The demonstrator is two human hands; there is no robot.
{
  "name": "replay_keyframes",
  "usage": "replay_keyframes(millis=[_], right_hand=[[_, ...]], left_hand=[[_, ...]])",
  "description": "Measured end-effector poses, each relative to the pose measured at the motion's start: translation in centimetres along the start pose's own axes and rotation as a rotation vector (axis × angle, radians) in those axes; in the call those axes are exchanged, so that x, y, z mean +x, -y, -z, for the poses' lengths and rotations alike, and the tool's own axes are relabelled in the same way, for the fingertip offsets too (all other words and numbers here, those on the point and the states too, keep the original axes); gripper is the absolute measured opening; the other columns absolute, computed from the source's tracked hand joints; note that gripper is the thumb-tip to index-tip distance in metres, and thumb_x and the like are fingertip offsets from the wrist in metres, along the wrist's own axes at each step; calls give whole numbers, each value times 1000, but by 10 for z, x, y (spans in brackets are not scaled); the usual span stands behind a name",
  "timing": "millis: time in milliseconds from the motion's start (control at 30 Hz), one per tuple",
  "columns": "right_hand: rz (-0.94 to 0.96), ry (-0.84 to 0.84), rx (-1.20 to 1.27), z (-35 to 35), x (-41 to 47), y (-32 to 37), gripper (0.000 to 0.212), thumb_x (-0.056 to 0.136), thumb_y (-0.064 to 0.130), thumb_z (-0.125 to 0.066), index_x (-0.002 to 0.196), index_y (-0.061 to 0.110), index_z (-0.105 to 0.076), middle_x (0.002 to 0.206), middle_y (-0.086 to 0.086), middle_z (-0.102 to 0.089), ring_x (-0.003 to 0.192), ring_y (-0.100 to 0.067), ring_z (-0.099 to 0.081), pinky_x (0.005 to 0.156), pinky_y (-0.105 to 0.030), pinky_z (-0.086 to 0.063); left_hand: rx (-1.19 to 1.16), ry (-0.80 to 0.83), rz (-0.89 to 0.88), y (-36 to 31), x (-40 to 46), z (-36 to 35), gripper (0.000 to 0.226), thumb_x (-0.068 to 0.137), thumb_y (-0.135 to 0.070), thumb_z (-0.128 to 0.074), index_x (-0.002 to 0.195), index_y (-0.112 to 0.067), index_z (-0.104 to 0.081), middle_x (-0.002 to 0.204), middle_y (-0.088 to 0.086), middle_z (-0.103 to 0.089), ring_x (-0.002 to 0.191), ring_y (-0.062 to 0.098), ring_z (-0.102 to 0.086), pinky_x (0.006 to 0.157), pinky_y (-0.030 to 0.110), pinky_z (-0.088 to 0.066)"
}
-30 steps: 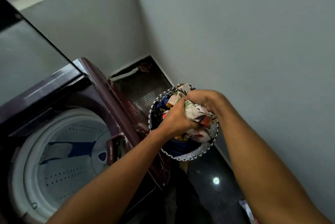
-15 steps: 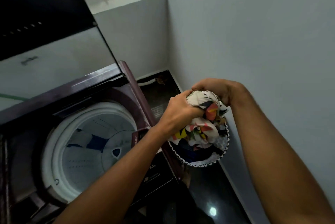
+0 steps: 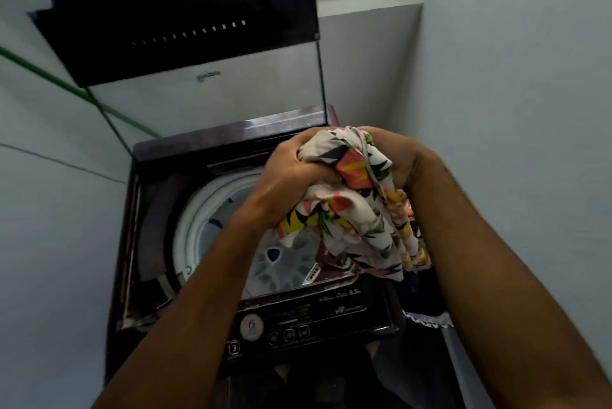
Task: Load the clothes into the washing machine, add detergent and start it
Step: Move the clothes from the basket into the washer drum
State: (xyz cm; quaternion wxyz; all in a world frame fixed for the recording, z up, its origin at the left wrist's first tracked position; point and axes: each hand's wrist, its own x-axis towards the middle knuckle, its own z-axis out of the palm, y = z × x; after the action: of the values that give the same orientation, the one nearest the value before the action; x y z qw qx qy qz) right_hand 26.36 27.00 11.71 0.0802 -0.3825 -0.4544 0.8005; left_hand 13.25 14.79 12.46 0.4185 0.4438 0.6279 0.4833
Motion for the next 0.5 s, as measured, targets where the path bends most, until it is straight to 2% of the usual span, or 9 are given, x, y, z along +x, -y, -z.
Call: replay_keyframes(millis=[67, 167, 233, 300, 333, 400, 500], right_hand=[[-1, 93, -21, -19, 16, 1, 45, 105, 18, -37, 143, -5, -43, 70, 2, -73, 63, -10, -71, 60, -24, -59], [-44, 273, 28, -41, 38, -5, 43, 100, 26, -48, 131, -2, -57, 104, -14, -72, 94, -25, -69, 88, -37, -58], [-52, 313, 39, -50, 54, -13, 44, 97, 35, -55, 126, 3, -64, 118, -18, -68, 106, -30, -66, 101, -45, -51], [-14, 308, -53, -58, 68, -23, 53, 94, 44, -61, 132, 8, -62, 132, -16, -63, 125, -32, -57, 114, -49, -38], [9, 287, -119, -60, 76, -30, 54, 92, 45, -64, 133, 9, -61, 134, -15, -62, 128, -32, -55, 116, -49, -36], [32, 248, -196, -65, 86, -44, 45, 92, 38, -67, 128, 11, -65, 128, -15, -66, 123, -32, -59, 111, -52, -42], [26, 184, -277, -76, 97, -67, 34, 89, 28, -72, 121, 17, -70, 119, -10, -71, 116, -30, -64, 101, -47, -52]], left_hand=[[8, -46, -9, 4, -5, 23, 54, 63, -8, -74, 115, -22, -68, 109, -1, -74, 103, 19, -69, 92, 34, -55], [14, -167, -22, 17, -15, 56, 46, 67, -10, -73, 111, -22, -70, 106, -4, -75, 100, 14, -70, 88, 26, -54], [26, -259, 0, 35, -20, 75, 43, 70, -15, -74, 112, -19, -70, 105, -1, -75, 100, 16, -70, 90, 32, -55], [72, -327, 53, 59, -25, 91, 41, 71, -21, -77, 111, -25, -69, 104, -2, -75, 100, 17, -70, 93, 43, -55], [114, -340, 85, 71, -28, 97, 41, 71, -24, -79, 110, -30, -69, 103, -5, -75, 100, 15, -70, 94, 45, -55], [163, -332, 164, 97, -31, 103, 44, 69, -28, -81, 110, -36, -66, 103, -9, -74, 98, 9, -69, 94, 44, -55], [269, -327, 253, 137, -32, 105, 61, 63, -46, -83, 119, -39, -60, 113, -8, -70, 104, 10, -67, 93, 42, -55]])
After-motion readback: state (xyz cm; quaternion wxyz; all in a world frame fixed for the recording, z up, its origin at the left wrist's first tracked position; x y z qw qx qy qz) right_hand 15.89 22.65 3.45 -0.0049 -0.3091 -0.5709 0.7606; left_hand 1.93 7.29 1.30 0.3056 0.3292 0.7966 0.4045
